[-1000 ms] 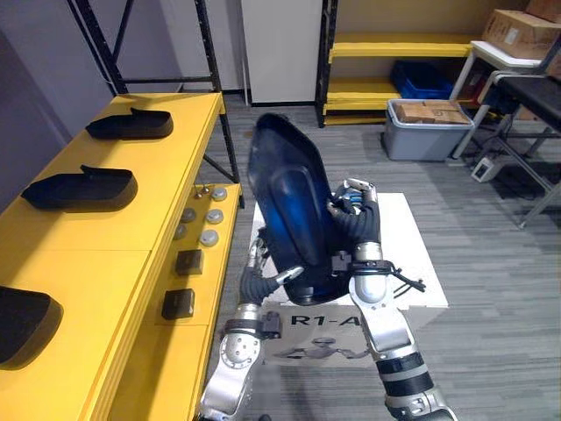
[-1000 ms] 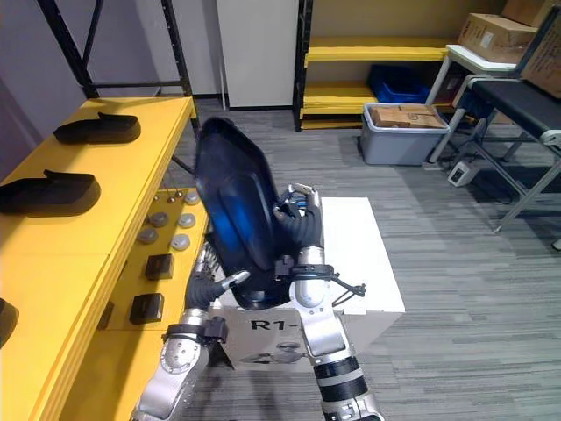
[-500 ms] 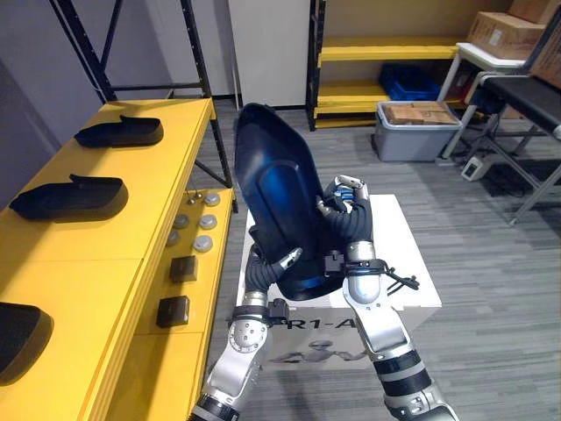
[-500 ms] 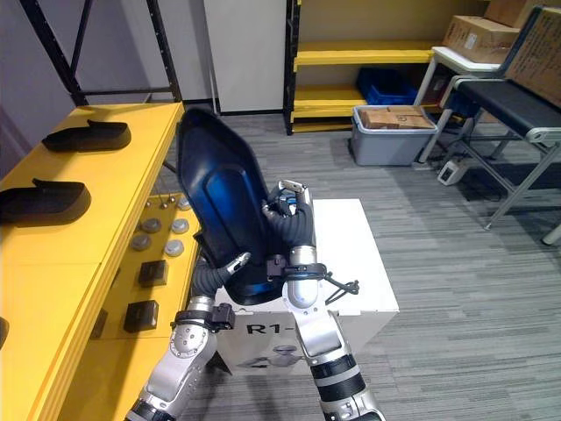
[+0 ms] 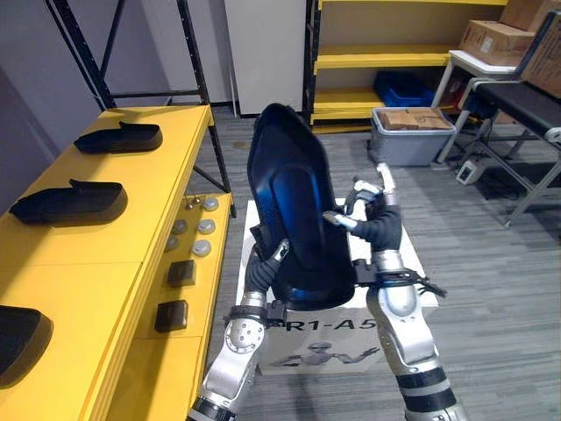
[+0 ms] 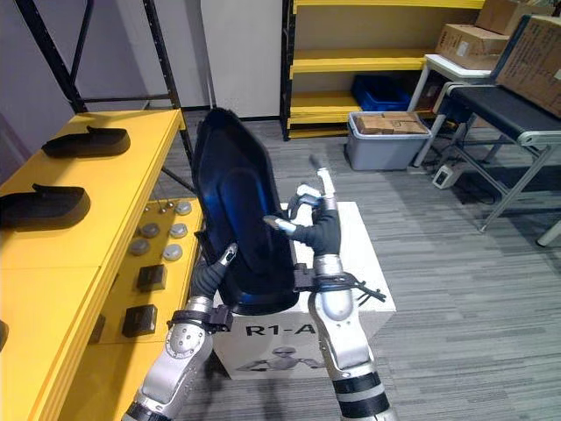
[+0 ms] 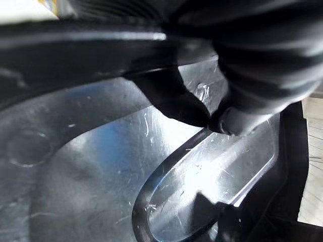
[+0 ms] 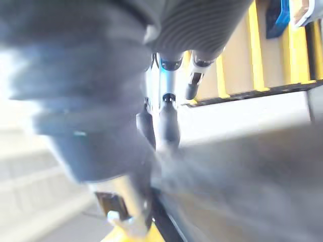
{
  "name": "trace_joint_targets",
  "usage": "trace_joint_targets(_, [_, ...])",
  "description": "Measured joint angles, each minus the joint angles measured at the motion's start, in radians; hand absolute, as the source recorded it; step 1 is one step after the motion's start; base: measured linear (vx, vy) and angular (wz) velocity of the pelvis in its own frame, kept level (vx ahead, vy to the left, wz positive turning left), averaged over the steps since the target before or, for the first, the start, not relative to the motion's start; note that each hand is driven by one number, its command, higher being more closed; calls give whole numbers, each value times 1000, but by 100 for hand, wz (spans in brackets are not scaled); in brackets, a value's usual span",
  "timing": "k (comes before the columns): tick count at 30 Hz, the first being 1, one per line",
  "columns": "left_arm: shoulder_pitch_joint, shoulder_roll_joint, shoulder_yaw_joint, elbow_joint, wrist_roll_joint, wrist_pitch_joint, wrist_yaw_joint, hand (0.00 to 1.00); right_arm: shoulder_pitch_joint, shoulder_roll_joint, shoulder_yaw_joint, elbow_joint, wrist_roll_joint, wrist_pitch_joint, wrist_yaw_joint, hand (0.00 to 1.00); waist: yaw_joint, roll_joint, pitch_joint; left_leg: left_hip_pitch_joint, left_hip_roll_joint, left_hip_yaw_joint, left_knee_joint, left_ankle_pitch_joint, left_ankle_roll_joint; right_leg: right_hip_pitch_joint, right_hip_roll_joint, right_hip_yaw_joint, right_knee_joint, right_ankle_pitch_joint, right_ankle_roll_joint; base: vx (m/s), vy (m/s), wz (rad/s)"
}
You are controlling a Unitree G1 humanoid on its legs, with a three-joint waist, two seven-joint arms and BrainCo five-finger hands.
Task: Walk over and take plastic housings, then place them on the shelf
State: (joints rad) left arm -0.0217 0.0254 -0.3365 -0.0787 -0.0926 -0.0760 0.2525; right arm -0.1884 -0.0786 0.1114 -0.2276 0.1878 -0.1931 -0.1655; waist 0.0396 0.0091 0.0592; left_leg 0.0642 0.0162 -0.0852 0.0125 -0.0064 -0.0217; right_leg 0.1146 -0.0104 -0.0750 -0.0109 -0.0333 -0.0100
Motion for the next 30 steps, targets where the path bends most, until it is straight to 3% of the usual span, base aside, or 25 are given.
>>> trace_joint_targets(6, [109,-9,116,-75,-2,-33,-21,100,27,-26,-407,-17,146,-63,-51,0,-15,0,0,8,1,7,-9,0,0,0,1,8,0,0,0,7,1,-3])
trace_joint_targets(10, [165,-6,187,-110,-2,-34,-22,100,138,-95,-527,77,190,-73,-52,0,-26,0,0,6,3,19,-12,-1,0,-8,4,19,0,-1,1,31,0,-7])
trace_joint_targets(12, [183,-6,193,-128,-2,-35,-27,100,173,-110,-536,163,191,-69,-50,0,-26,0,0,6,5,32,-13,-1,0,-15,5,34,0,-1,1,23,9,-18])
trace_joint_targets(18, [264,-1,198,-197,-1,-57,-66,100,295,-113,-536,590,84,22,-4,0,-35,10,-6,-7,9,34,-12,-7,4,-29,4,38,3,-2,2,14,1,-3])
trace_joint_targets(23, [307,0,200,-197,-1,-59,-87,100,356,-65,-500,925,73,68,56,0,-25,19,-12,-8,10,30,-8,-11,4,-35,3,34,41,-19,5,44,1,3])
trace_joint_targets(30, [334,-14,191,-197,-1,-59,-101,100,403,17,-349,1047,-2,99,120,0,-13,10,-7,-7,-9,-8,0,-11,6,-48,-20,-16,133,-84,12,-7,-2,20])
